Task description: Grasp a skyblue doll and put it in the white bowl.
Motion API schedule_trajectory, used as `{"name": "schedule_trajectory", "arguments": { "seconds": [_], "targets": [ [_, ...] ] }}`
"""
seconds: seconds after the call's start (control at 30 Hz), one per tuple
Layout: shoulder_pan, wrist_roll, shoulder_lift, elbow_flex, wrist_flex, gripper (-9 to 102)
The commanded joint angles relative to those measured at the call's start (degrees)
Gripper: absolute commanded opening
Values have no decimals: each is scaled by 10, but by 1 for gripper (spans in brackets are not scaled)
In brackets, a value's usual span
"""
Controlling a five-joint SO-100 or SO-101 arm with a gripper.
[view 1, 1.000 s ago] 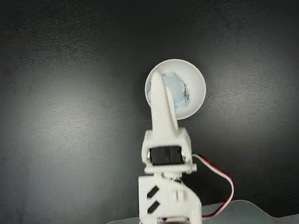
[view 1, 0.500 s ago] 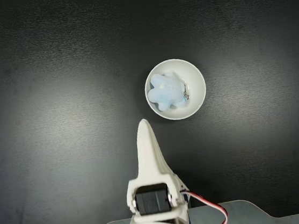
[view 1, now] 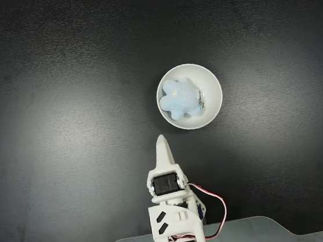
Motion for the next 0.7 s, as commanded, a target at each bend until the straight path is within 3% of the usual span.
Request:
{"name": "schedule_trajectory", "arguments": {
  "seconds": [0.0, 0.4, 0.67],
  "targets": [
    [-3, -3, 53, 62, -5, -1],
    [2, 19, 50, 142, -5, -1],
    [49, 208, 48, 149, 3, -1]
  ]
}}
